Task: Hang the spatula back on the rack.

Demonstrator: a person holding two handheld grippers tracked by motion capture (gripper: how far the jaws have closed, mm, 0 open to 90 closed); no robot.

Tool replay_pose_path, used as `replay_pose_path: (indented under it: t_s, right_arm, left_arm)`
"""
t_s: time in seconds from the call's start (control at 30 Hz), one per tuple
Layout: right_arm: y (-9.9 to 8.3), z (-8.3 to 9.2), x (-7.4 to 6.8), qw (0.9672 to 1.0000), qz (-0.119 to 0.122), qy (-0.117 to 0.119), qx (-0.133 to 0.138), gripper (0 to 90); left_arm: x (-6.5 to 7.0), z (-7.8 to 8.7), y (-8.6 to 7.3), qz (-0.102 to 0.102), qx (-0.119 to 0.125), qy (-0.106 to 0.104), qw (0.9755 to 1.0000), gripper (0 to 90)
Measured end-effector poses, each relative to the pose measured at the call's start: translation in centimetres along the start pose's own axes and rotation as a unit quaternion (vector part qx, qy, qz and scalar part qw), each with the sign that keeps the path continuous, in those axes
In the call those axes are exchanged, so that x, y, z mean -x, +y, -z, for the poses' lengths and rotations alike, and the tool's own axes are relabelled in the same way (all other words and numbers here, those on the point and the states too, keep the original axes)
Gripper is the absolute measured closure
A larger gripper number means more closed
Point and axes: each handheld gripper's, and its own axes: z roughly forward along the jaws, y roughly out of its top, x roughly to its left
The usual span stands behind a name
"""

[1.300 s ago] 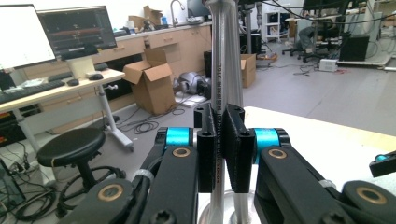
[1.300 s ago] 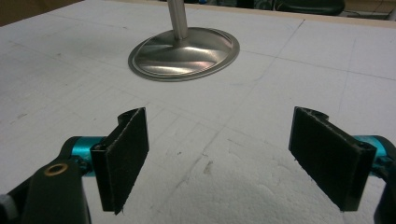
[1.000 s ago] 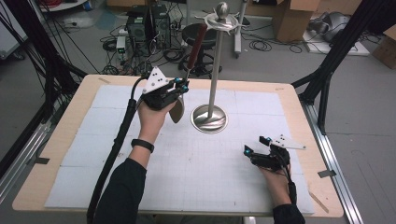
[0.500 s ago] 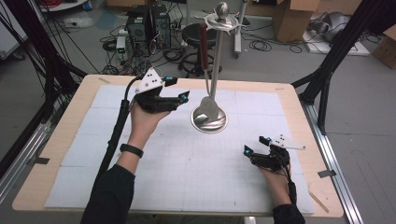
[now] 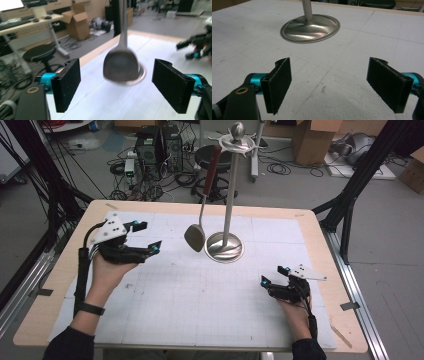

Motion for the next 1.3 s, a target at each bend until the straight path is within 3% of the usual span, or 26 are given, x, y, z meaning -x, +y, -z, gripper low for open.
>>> replay_pose_path:
  t_s: [0.27, 0.43, 0.57, 0.77, 0.87, 0.97, 1.07, 1.13, 1.3]
  right_arm:
    - [0.0, 0.0, -0.3, 0.9999, 0.011, -0.004, -0.005, 19.1]
    - [0.0, 0.0, -0.2, 0.9999, 0.011, -0.005, -0.004, 19.1]
    - [0.0, 0.0, -0.2, 1.0000, 0.007, -0.004, -0.003, 19.1]
    - [0.1, 0.2, -0.3, 0.9999, 0.012, -0.009, 0.000, 19.2]
    - [0.1, 0.5, -0.1, 0.9993, 0.028, -0.026, -0.002, 19.2]
    - [-0.1, 0.9, 0.6, 0.9989, 0.024, -0.040, -0.002, 19.1]
    - [-0.2, 1.2, 1.1, 0.9990, 0.010, -0.043, 0.004, 19.0]
    - [-0.2, 1.2, 1.2, 0.9991, 0.006, -0.041, 0.002, 19.0]
    - [-0.2, 1.0, 1.1, 0.9989, 0.015, -0.044, -0.005, 19.1]
  left_arm:
    - [-1.3, 4.5, -4.3, 0.019, -0.011, 0.022, 0.9995, 22.0]
    - [-1.8, 5.8, -6.4, 0.037, -0.008, 0.033, 0.9988, 21.4]
    - [-2.0, 5.8, -8.1, 0.041, -0.028, 0.038, 0.9981, 20.7]
    - [-1.6, 5.4, -10.0, 0.042, -0.035, 0.041, 0.9977, 20.6]
    - [-1.3, 5.1, -10.7, 0.046, -0.030, 0.041, 0.9976, 20.6]
    - [-1.1, 4.9, -11.5, 0.052, -0.027, 0.047, 0.9972, 20.6]
    - [-1.1, 4.5, -12.2, 0.049, -0.032, 0.052, 0.9969, 20.6]
    - [-1.2, 4.3, -12.7, 0.058, -0.039, 0.050, 0.9963, 20.6]
    - [-1.3, 4.0, -13.5, 0.063, -0.045, 0.049, 0.9958, 20.6]
